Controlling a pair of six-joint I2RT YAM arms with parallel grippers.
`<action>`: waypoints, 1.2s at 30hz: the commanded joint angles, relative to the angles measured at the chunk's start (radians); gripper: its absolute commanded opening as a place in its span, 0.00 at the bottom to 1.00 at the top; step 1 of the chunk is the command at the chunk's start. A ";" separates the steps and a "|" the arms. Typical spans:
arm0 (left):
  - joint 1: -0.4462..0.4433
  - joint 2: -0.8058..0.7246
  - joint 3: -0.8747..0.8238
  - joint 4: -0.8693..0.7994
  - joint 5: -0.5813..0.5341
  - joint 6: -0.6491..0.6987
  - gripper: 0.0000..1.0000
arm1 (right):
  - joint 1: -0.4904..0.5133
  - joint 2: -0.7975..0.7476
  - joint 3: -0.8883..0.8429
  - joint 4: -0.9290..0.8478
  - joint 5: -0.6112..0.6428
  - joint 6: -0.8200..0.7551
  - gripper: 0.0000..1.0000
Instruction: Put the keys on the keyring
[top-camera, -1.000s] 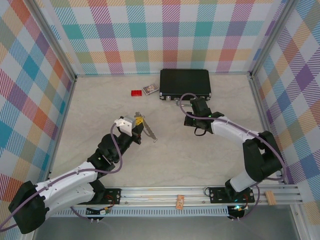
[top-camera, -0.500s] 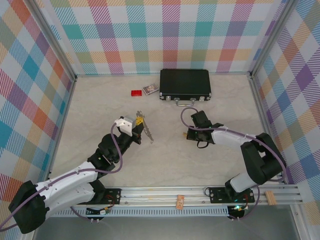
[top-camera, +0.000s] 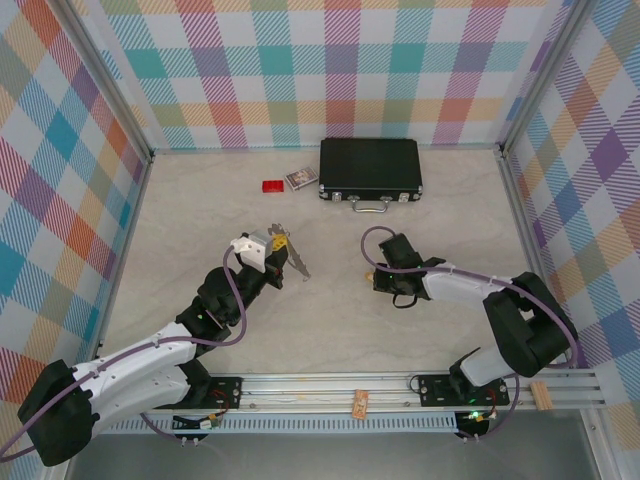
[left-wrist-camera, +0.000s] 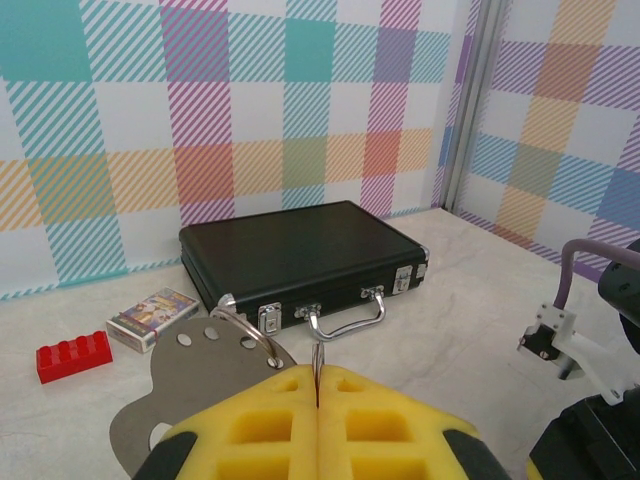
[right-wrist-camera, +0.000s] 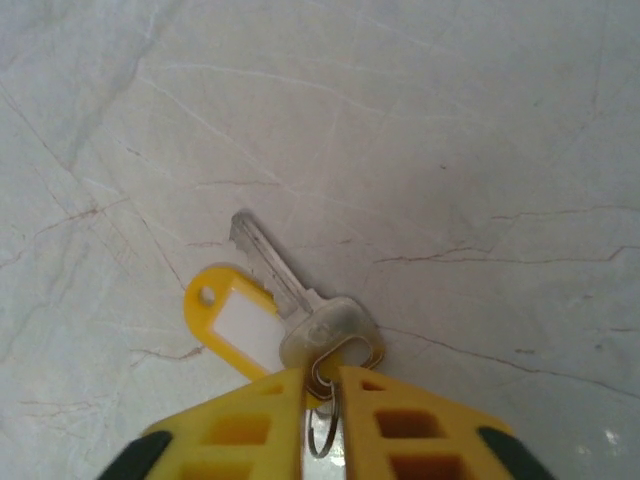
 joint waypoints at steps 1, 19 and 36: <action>0.006 -0.013 -0.009 0.026 0.005 -0.016 0.00 | 0.007 -0.041 0.009 -0.054 0.000 -0.005 0.20; 0.006 -0.025 -0.007 0.003 0.022 -0.020 0.00 | -0.176 -0.002 0.154 -0.261 -0.385 -0.143 0.28; 0.005 -0.017 -0.003 0.004 0.037 -0.024 0.00 | -0.234 -0.023 -0.068 0.032 -0.478 -0.074 0.23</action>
